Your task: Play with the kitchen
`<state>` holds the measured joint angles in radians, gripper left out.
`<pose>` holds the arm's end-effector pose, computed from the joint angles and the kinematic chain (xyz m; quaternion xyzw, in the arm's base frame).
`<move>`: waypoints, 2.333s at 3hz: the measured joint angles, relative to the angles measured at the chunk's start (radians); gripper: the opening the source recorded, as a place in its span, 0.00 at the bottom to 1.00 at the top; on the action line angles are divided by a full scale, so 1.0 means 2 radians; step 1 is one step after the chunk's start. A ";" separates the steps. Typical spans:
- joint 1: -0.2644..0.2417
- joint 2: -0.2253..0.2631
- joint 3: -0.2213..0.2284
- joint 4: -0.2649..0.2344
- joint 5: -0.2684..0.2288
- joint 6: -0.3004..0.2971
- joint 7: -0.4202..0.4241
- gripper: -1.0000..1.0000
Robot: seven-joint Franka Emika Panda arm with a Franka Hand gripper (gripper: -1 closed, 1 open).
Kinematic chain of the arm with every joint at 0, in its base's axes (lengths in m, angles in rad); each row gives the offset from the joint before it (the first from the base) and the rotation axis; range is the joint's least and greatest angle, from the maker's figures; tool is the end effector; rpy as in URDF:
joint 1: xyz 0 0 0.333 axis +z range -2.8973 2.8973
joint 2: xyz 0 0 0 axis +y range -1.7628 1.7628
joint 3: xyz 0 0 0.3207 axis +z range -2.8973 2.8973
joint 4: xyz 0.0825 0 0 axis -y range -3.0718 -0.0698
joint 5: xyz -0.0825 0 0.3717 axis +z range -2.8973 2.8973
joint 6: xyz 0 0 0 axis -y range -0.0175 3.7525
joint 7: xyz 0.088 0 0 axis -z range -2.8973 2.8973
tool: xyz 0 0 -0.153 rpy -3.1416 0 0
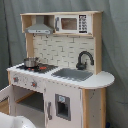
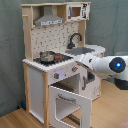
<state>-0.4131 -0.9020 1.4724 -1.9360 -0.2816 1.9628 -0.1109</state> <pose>0.1823 0.5174 0.4724 0.6693 0.4996 0.2790 0.4739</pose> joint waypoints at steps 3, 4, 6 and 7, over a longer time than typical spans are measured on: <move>-0.003 -0.047 0.006 -0.053 -0.121 0.077 0.032 1.00; 0.019 -0.058 -0.003 -0.092 -0.145 0.095 0.050 1.00; 0.061 -0.074 -0.022 -0.165 -0.179 0.126 0.085 1.00; 0.081 -0.083 -0.035 -0.202 -0.195 0.146 0.104 1.00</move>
<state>-0.2515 -1.0690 1.4029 -2.3401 -0.6721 2.2538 0.0972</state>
